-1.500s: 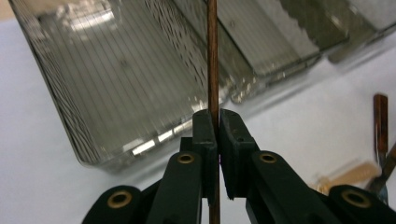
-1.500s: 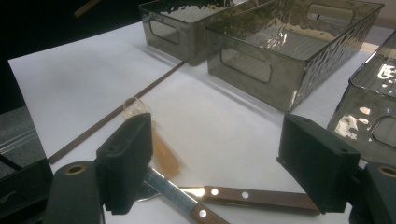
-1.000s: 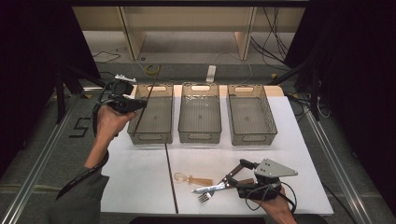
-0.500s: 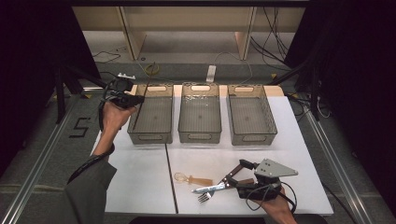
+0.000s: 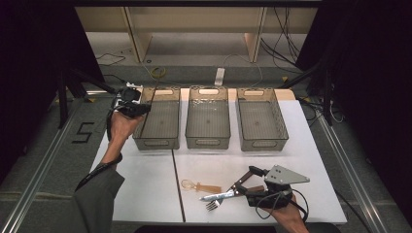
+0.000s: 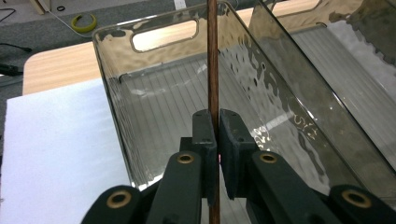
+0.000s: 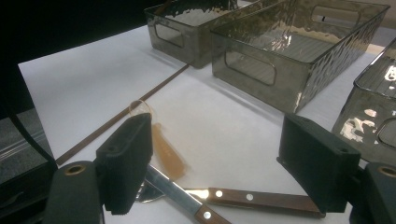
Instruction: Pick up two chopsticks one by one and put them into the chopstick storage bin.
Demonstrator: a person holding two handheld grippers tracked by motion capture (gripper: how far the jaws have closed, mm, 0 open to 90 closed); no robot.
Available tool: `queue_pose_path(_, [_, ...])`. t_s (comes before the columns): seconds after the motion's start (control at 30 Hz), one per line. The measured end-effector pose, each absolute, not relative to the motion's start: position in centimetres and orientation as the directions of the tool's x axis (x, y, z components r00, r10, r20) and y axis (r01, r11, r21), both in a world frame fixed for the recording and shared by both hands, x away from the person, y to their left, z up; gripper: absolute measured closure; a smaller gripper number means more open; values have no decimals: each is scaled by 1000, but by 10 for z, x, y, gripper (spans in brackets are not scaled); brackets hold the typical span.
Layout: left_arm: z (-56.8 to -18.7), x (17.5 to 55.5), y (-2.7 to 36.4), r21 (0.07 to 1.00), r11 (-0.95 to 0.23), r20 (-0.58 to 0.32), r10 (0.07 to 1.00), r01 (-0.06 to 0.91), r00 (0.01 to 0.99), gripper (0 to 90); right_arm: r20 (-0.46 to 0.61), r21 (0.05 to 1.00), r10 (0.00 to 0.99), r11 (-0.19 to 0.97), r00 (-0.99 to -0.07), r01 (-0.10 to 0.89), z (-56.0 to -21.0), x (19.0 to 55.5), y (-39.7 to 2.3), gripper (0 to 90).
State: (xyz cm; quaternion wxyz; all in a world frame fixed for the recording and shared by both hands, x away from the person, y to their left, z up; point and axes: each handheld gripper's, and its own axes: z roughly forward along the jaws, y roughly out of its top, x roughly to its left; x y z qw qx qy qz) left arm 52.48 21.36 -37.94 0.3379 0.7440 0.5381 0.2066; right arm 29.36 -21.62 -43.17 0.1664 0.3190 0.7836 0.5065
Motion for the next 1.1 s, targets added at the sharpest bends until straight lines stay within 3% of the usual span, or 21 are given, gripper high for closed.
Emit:
queue_pose_path(0.3, [-391, 527, 210, 706, -193, -48, 947, 682, 318, 831, 61, 899, 667, 286, -742, 331, -432, 293, -216, 267])
queue_pose_path(0.4, [-391, 526, 210, 712, -169, -67, 950, 681, 306, 698, 61, 899, 667, 286, -742, 331, -432, 293, -216, 267])
queue_pose_path(0.77, [-369, 489, 201, 690, -95, -183, 936, 718, 299, 393, 61, 898, 669, 287, -741, 334, -432, 294, -216, 267])
queue_pose_path(1.1, [-371, 438, 179, 671, -157, -187, 910, 725, 370, 251, 63, 897, 671, 287, -739, 336, -432, 294, -215, 267])
